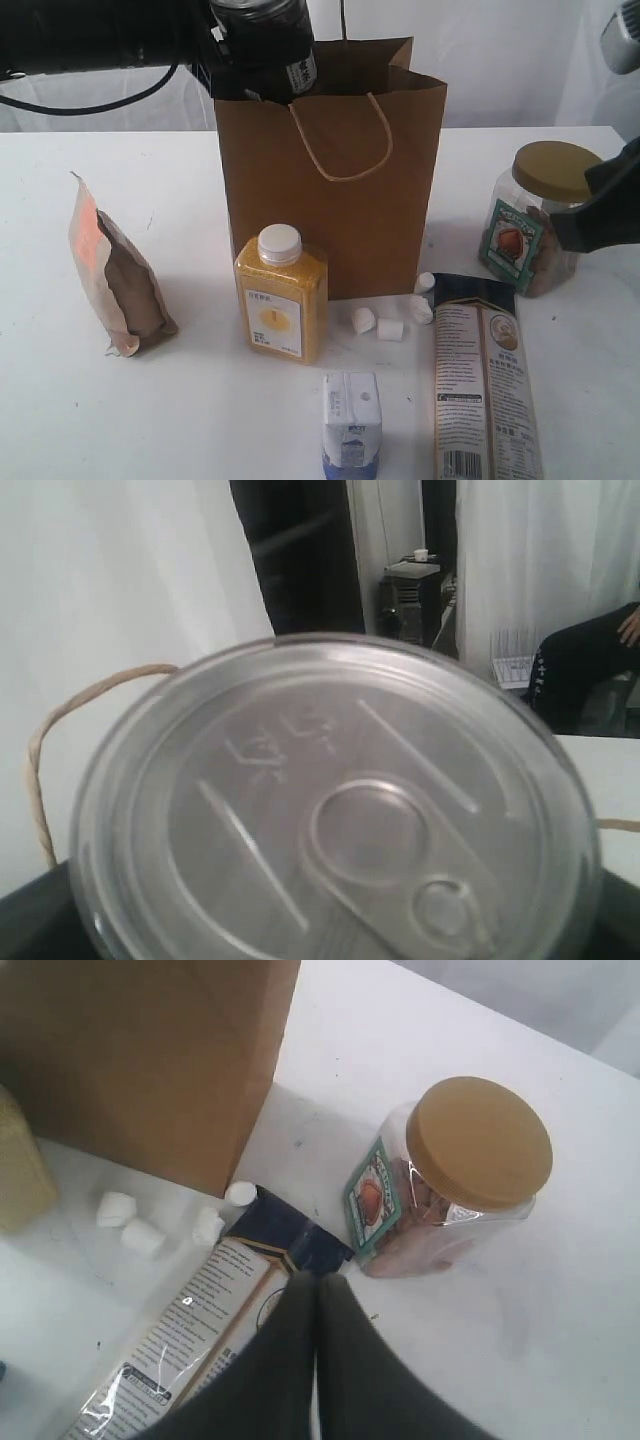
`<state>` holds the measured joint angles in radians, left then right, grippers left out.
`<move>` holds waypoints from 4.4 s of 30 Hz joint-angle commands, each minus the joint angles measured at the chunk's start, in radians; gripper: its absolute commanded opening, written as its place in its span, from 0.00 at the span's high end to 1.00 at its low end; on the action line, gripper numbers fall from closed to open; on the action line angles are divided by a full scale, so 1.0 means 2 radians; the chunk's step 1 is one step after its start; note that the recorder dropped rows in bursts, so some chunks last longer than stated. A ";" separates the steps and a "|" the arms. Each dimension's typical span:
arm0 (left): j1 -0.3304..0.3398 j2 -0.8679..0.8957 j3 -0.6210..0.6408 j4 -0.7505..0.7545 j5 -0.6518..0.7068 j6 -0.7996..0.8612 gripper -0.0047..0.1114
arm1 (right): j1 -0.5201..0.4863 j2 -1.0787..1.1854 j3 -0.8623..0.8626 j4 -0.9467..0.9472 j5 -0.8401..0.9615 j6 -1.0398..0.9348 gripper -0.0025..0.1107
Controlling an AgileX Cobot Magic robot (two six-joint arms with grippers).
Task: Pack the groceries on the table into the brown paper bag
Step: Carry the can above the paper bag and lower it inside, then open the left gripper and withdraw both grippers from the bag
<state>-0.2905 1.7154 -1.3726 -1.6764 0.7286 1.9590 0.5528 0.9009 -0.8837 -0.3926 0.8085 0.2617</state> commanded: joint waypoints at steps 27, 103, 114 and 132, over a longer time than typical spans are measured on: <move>-0.001 0.003 -0.008 -0.017 -0.056 -0.044 0.42 | -0.003 -0.001 0.000 0.020 -0.042 0.004 0.98; 0.000 -0.141 -0.076 0.534 0.026 -0.457 0.06 | -0.003 -0.001 0.000 0.035 0.007 0.006 0.98; 0.000 -0.180 -0.076 0.618 0.246 -0.565 0.06 | -0.016 0.020 0.000 0.099 0.036 0.002 0.98; 0.000 -0.183 0.063 0.613 0.246 -0.618 0.06 | -0.177 0.122 0.000 0.422 0.035 -0.402 0.98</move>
<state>-0.2905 1.3640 -1.2902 -0.4262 1.1287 0.7365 0.2080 1.1338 -0.8837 0.1392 0.8029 -0.1832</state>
